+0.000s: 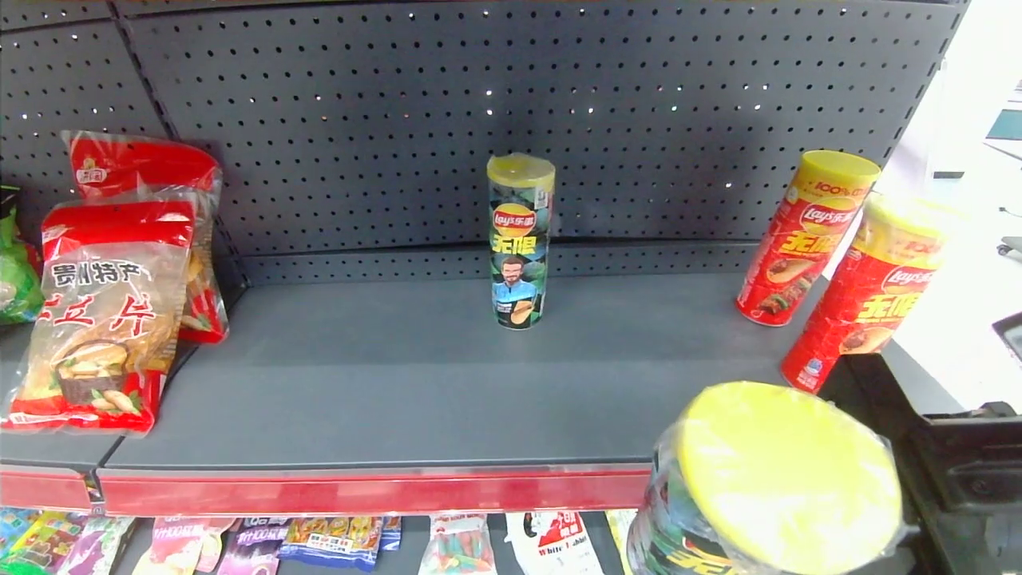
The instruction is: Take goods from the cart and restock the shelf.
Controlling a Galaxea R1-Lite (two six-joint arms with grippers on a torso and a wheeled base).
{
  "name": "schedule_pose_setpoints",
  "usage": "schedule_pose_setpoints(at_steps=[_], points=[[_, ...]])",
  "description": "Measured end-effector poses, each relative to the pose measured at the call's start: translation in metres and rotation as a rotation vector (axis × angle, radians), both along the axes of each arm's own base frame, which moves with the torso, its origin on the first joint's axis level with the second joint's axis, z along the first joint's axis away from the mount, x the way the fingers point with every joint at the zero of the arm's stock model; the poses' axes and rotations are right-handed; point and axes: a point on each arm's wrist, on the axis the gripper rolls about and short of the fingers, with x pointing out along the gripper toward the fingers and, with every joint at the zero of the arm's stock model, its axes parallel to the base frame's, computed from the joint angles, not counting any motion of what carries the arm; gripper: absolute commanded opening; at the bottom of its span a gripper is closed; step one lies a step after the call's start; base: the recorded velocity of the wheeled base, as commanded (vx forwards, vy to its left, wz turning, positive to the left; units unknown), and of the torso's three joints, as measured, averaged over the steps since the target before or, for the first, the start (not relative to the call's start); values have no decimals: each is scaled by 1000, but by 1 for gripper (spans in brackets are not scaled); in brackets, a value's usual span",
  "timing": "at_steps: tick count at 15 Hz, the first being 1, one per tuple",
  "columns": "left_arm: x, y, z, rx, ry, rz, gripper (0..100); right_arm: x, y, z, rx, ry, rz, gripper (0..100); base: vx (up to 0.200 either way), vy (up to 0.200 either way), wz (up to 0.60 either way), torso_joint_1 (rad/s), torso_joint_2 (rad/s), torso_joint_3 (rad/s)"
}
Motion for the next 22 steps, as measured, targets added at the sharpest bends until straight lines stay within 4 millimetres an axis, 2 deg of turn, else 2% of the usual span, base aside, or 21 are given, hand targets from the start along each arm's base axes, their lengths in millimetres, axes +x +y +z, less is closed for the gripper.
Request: schedule_pose_setpoints(at_steps=[7,11,22], points=[[0,0,0,1,0,1,100,-1,-1,-2,-4,5,1,0,0,0,0,0,0,0],[0,0,0,1,0,0,100,-3,-3,-5,-8,10,2,0,200,0,0,-2,0,5],[0,0,0,3,0,1,100,-5,-6,-1,6,-2,-4,0,0,0,0,0,0,0]])
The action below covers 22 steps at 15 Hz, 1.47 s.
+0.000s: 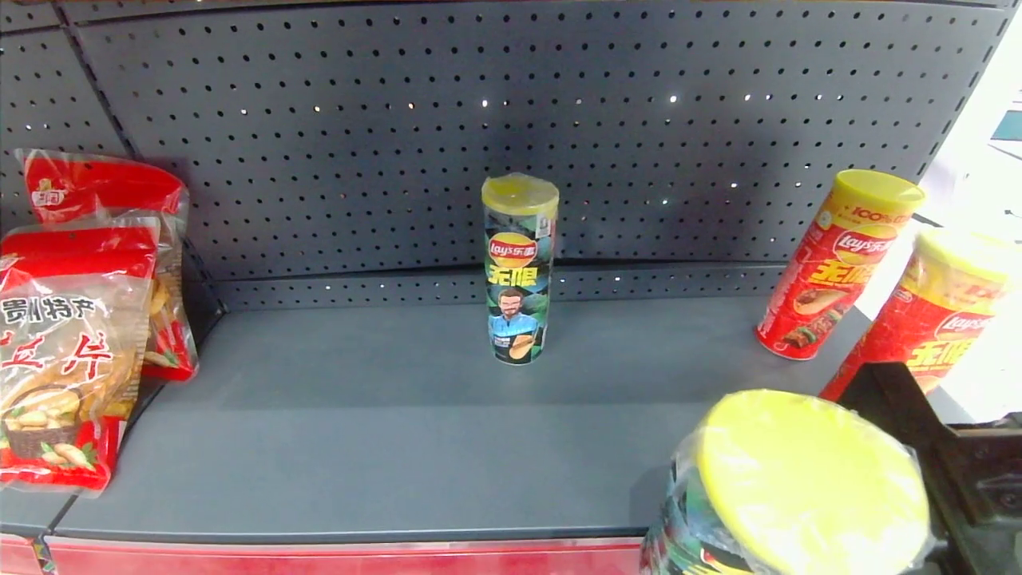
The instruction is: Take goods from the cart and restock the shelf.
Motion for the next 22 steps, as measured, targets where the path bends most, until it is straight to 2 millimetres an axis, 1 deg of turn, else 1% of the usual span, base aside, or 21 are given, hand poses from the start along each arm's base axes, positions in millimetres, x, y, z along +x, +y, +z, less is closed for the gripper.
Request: schedule_pose_setpoints(at_steps=[3,6,8,9,11,13,16,17,18,19,21,22], points=[[0,0,0,4,0,-10,100,-2,-3,0,4,-4,-11,0,0,0,0,0,0,0],[0,-1,1,70,-5,-34,100,-2,-4,1,5,-9,-29,0,0,0,0,0,0,0],[0,-1,1,77,-9,-41,100,-2,-5,1,4,-9,-28,0,0,0,0,0,0,0],[-1,-1,5,75,-30,-42,100,-3,-5,0,2,-6,-28,0,0,0,0,0,0,0],[-4,0,31,36,-133,-58,100,-3,-4,-2,0,2,-24,0,0,0,0,0,0,0],[-4,2,56,-21,-163,-106,100,-3,-4,-1,2,7,-24,0,0,0,0,0,0,0],[1,1,88,25,-166,-185,100,-3,-3,5,22,18,-26,0,0,0,0,0,0,0],[4,1,107,30,-188,-210,100,-3,-3,6,26,18,-28,0,0,0,0,0,0,0],[11,-1,125,36,-193,-251,100,-3,-3,7,30,16,-28,0,0,0,0,0,0,0],[22,-4,144,46,-187,-315,100,-3,-3,8,34,13,-29,0,0,0,0,0,0,0],[57,-13,173,97,-156,-493,100,-2,-4,10,43,6,-33,0,0,0,0,0,0,0],[76,-19,180,141,-147,-593,100,-2,-4,12,53,-2,-34,0,0,0,0,0,0,0]])
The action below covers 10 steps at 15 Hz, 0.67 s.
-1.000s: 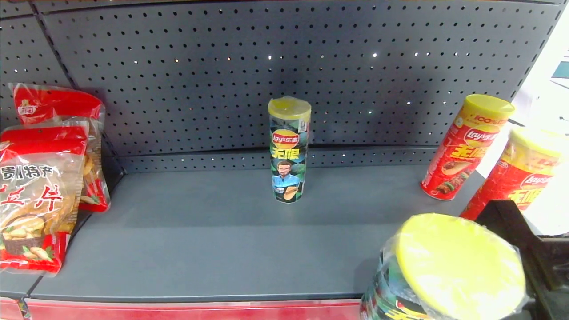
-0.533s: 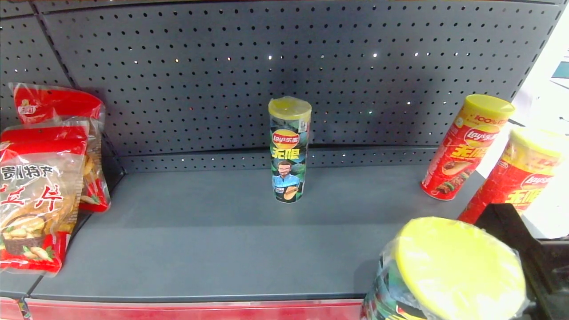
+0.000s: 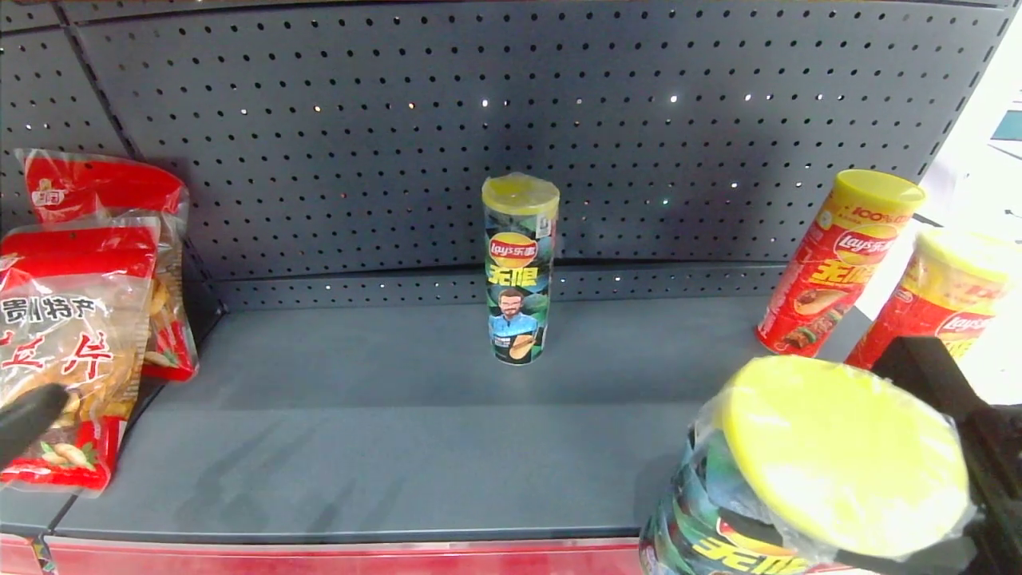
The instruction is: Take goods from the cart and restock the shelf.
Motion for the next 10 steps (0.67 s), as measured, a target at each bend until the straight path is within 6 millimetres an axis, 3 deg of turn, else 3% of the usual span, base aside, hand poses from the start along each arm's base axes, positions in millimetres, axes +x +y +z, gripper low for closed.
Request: schedule_pose_setpoints(at_steps=[2,5,10], points=[[39,-10,1,79,31,-130,100,1,0,3,23,9,-7,0,0,0,0,0,0,0],[97,-16,-4,108,-6,-192,100,3,1,3,35,15,-33,0,0,0,0,0,0,0],[182,-28,-35,92,-108,-316,100,8,0,5,43,21,-62,0,0,0,0,0,0,0]])
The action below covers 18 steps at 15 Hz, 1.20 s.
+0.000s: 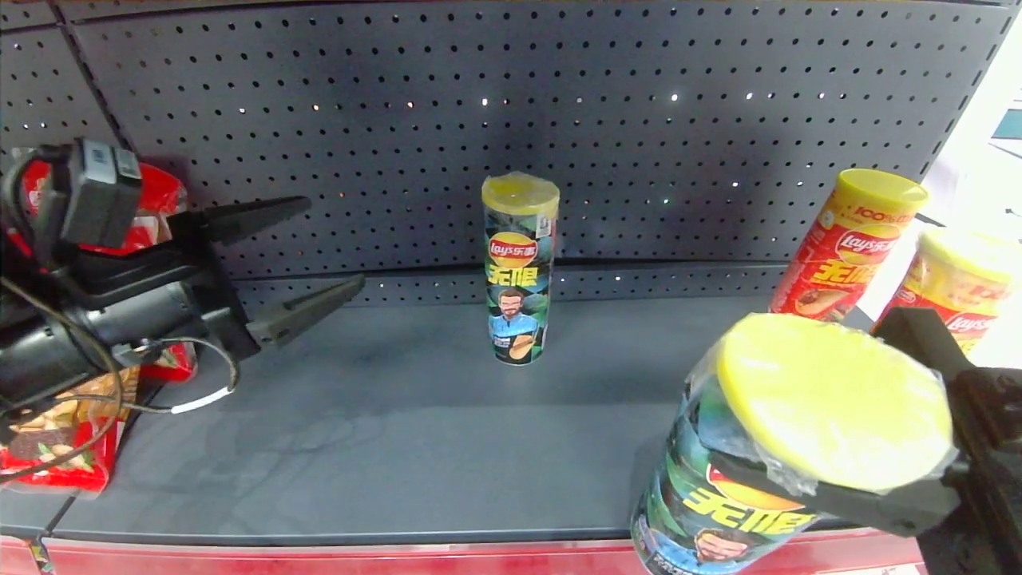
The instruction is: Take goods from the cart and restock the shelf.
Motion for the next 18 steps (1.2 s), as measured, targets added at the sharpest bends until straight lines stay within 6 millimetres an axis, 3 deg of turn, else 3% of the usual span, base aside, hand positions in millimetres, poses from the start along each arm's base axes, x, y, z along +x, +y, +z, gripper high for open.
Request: schedule_pose_setpoints(at_steps=[2,7,12,18], points=[[22,-10,-16,-10,79,-29,100,3,0,1,2,-2,-13,0,0,0,0,0,0,0],[70,-36,-27,-25,117,-83,100,11,6,4,14,-16,-18,0,0,0,0,0,0,0],[77,-84,-38,-41,158,-175,100,17,11,0,5,-6,-19,0,0,0,0,0,0,0],[94,-98,-48,-40,168,-185,100,18,13,-1,0,-5,-35,0,0,0,0,0,0,0]])
